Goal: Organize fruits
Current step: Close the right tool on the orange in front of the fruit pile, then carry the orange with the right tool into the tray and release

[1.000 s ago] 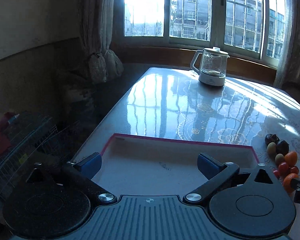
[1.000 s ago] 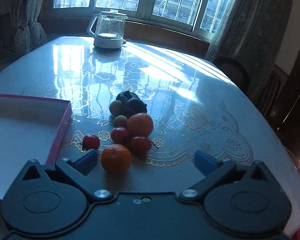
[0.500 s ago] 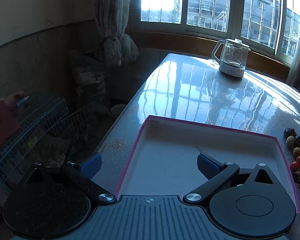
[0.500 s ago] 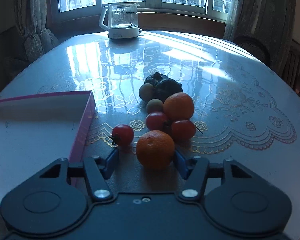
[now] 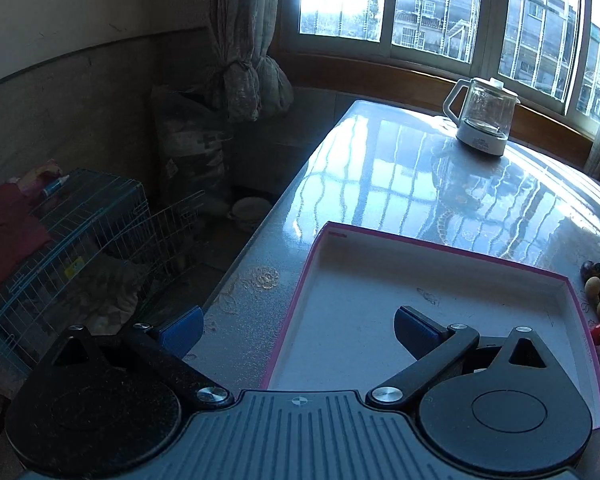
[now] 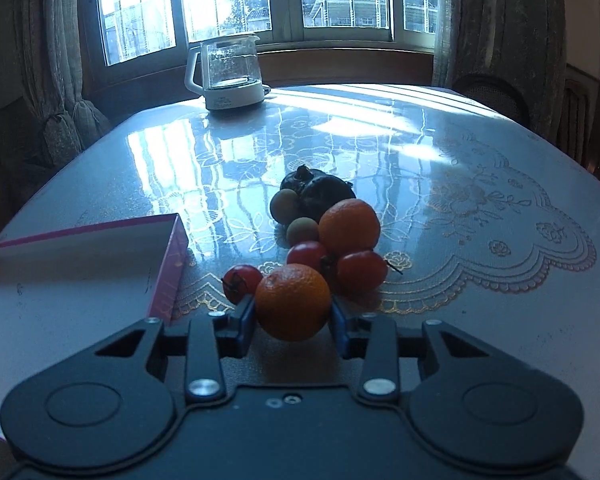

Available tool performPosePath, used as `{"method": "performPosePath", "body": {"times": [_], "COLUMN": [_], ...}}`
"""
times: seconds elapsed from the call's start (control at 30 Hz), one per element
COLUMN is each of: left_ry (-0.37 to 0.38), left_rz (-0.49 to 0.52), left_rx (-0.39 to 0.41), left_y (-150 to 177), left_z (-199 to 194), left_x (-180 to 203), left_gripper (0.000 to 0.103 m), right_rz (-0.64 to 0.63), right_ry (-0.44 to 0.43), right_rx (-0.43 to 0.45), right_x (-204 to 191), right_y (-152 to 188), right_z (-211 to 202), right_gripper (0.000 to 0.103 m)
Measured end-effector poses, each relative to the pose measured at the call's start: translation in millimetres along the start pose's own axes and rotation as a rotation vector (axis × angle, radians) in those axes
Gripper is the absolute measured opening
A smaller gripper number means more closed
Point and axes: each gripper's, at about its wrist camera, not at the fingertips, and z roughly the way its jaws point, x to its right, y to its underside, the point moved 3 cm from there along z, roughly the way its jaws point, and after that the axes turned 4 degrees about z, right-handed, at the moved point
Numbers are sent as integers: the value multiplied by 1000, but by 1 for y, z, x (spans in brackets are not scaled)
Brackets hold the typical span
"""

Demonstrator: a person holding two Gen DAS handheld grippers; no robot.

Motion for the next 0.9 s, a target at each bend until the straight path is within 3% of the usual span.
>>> {"method": "performPosePath", "body": {"times": [0.1, 0.2, 0.37, 0.43, 0.5, 0.53, 0.57, 0.7, 0.77, 0.83, 0.9], "left_ry": [-5, -5, 10, 14, 24, 29, 36, 126, 167, 211, 266], "left_rz": [-23, -28, -14, -4, 13, 21, 29, 53, 86, 126, 173], "left_rx": [2, 4, 8, 18, 30, 36, 42, 49, 62, 83, 93], "left_y": [0, 1, 1, 0, -2, -2, -3, -6, -6, -5, -3], "left_z": [1, 2, -1, -4, -7, -9, -10, -16, -21, -26, -33], "left_x": [-6, -9, -10, -10, -9, -8, -6, 17, 40, 71, 111], "left_gripper": [101, 101, 101, 101, 101, 101, 101, 101, 101, 101, 101], "right_rz": [0, -42, -156, -176, -162, -160, -166, -159, -125, -90, -74], "right_ry": [-40, -142, -244, -233, -230, -224, -212, -162, -121, -74, -14], "right_rx": [37, 50, 9, 1, 8, 27, 60, 139, 162, 193, 220], "right_x": [-10, -37, -89, -103, -108, -109, -109, -92, -75, -49, -18], "right_y": [-9, -17, -13, -10, -11, -12, -13, -21, -24, -27, -29], "right_z": [-17, -34, -30, -25, -26, -29, -36, -60, -70, -83, -94], "right_gripper": [37, 37, 38, 43, 64, 83, 88, 88, 95, 103, 103]}}
